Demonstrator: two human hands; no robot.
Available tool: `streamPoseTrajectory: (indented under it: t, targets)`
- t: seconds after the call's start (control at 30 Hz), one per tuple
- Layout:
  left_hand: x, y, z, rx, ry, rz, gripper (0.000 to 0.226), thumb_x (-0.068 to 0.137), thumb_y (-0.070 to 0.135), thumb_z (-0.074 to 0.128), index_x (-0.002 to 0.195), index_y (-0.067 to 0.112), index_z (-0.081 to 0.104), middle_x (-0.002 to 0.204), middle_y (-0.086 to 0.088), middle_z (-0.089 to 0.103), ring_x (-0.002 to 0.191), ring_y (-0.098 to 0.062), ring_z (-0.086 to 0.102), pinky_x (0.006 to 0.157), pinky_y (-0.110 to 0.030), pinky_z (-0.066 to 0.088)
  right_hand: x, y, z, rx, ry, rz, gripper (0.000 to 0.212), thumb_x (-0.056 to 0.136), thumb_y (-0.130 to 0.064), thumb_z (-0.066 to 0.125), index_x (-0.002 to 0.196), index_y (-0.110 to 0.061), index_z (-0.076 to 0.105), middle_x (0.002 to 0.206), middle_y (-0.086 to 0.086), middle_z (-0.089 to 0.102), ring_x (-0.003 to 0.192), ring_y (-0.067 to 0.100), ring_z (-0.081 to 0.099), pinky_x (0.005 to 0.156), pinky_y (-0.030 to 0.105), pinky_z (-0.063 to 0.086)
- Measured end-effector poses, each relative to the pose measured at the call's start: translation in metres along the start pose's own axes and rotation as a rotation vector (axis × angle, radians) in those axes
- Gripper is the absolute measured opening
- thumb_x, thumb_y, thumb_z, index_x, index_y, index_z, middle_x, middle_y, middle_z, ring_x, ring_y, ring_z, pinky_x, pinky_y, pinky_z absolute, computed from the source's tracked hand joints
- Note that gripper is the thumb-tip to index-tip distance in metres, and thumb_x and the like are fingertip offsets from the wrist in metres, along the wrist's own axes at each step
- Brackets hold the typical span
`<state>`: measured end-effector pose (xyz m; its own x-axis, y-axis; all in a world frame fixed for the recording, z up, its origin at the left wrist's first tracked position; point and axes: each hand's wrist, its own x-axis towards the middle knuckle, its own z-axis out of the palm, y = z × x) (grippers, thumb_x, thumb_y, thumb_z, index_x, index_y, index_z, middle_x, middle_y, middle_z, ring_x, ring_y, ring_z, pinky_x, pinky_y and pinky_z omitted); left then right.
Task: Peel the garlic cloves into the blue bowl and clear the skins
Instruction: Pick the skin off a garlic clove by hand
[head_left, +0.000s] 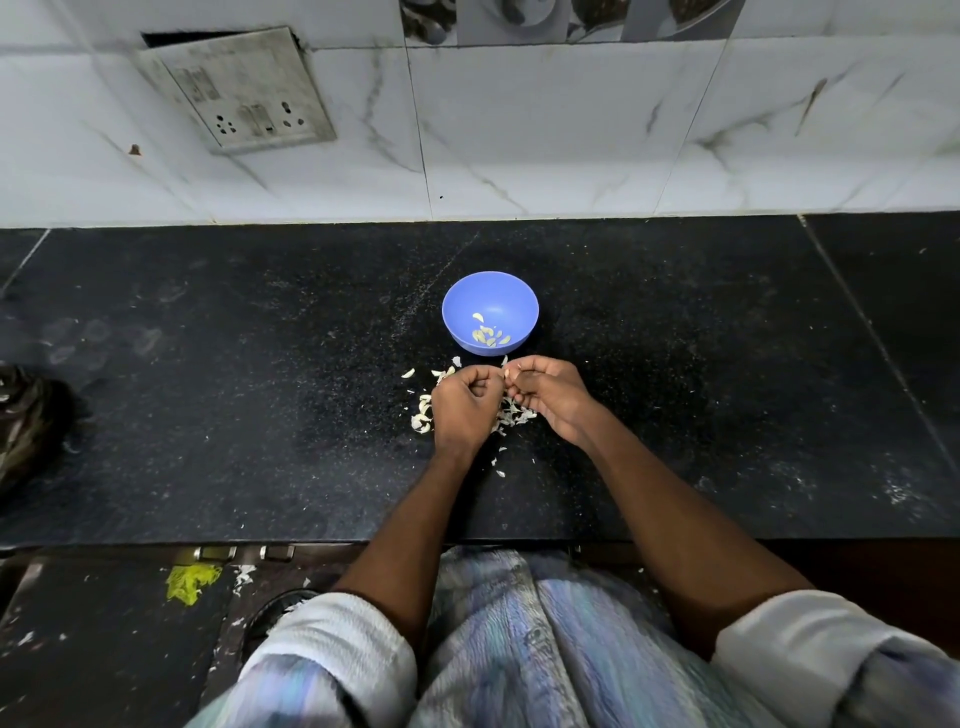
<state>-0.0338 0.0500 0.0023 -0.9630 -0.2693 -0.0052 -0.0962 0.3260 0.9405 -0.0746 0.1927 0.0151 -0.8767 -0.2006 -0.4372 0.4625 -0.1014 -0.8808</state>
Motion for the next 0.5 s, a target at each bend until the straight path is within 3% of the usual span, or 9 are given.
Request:
streamPoseTrajectory:
  t: [0.2, 0.5]
  targets:
    - [-0.0034, 0.0002, -0.003, -0.035, 0.016, 0.001, 0.006, 0.093, 0.018, 0.078, 0.089, 0.018, 0.083, 0.076, 0.009, 0.078, 0.07, -0.011, 0.075, 0.068, -0.024, 0.06, -0.0014, -0.0001, 0.0012, 0.0, 0.02, -0.012, 0.013, 0.095, 0.005, 0.064, 0.103, 0.0, 0.073, 0.081, 0.011, 0.072, 0.069, 0.014, 0.065, 0.068, 0.023, 0.056]
    - [0.0002, -0.0008, -0.0054, -0.021, 0.075, 0.017, 0.008, 0.089, 0.016, 0.078, 0.087, 0.017, 0.086, 0.076, 0.011, 0.079, 0.069, -0.005, 0.074, 0.068, -0.026, 0.06, -0.0016, 0.0003, -0.0005, -0.079, 0.022, -0.027, 0.014, 0.09, 0.006, 0.068, 0.102, 0.005, 0.073, 0.084, 0.016, 0.073, 0.074, 0.018, 0.064, 0.076, 0.03, 0.052]
